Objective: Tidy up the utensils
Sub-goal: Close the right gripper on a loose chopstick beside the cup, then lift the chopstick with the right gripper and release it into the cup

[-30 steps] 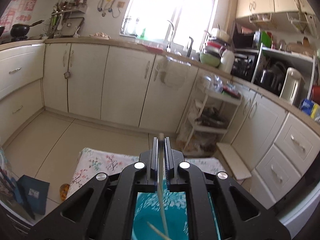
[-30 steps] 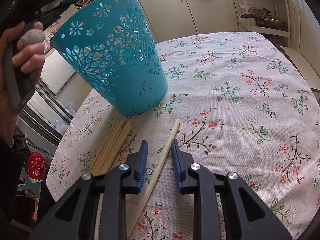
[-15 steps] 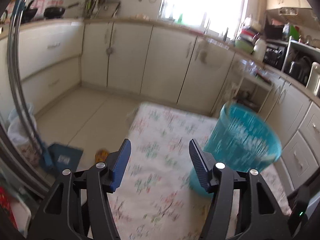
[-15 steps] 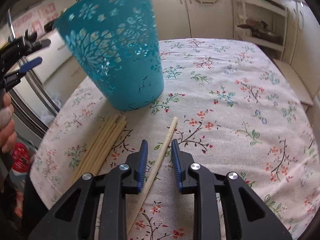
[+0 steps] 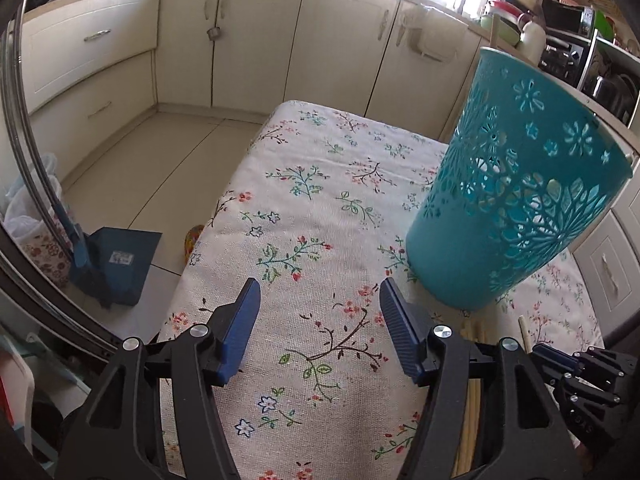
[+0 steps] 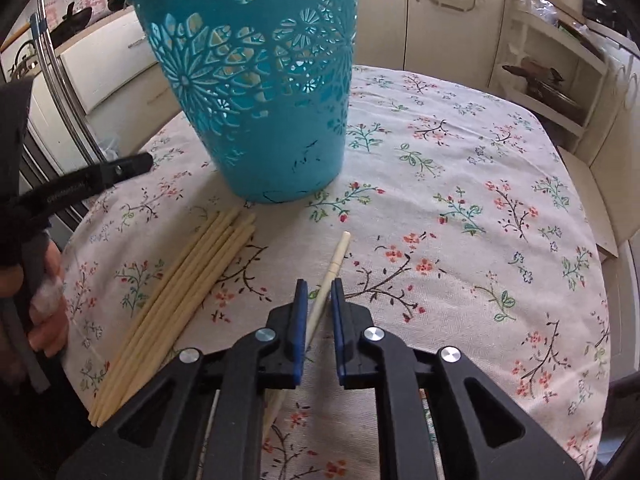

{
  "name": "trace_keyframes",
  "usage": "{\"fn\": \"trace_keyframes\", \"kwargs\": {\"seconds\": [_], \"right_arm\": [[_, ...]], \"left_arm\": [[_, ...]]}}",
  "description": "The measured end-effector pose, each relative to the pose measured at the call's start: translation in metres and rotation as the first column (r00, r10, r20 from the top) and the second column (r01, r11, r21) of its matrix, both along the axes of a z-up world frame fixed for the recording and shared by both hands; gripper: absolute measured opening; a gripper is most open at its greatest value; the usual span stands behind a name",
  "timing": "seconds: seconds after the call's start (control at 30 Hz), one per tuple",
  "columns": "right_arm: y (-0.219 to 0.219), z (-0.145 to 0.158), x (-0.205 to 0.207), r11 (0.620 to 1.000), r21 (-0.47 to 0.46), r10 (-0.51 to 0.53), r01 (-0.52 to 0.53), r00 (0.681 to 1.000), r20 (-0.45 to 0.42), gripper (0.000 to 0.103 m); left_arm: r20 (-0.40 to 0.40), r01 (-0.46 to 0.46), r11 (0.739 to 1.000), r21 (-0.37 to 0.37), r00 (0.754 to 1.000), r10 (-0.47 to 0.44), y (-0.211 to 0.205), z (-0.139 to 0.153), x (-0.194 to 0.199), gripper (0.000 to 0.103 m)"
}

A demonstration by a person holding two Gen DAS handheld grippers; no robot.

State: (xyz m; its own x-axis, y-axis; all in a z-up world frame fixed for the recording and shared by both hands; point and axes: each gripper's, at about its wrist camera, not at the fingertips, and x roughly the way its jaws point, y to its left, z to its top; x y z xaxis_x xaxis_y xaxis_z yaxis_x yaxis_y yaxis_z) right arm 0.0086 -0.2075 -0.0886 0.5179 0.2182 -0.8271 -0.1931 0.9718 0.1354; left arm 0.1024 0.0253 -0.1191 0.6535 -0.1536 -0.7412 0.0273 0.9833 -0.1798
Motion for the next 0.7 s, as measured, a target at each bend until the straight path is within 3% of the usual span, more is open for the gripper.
{"fn": "trace_keyframes", "kwargs": {"seconds": [0.2,0.43,0.7], "right_arm": [[-0.042,0.008,-0.005,0.963,0.257,-0.075,0.082,0.996,-0.039,0.006],[-0.066,0.064,-0.02,0.876,0.48,-0.104,0.052,0.991,0.083,0.006],[-0.057,0.149,-0.006,0.845,0.526,-0.085,-0.096,0.947,0.308,0.006]], "left_arm": [[0.005,0.026,0.999,0.038,1.0,-0.026,-0.01,0.0,-0.002,0.07],[-0.01,0.03,0.999,0.041,1.0,-0.029,-0.011,0.0,-0.001,0.073],[-0.02,0.044,0.998,0.051,0.999,-0.043,-0.013,0.0,0.0,0.074]]}}
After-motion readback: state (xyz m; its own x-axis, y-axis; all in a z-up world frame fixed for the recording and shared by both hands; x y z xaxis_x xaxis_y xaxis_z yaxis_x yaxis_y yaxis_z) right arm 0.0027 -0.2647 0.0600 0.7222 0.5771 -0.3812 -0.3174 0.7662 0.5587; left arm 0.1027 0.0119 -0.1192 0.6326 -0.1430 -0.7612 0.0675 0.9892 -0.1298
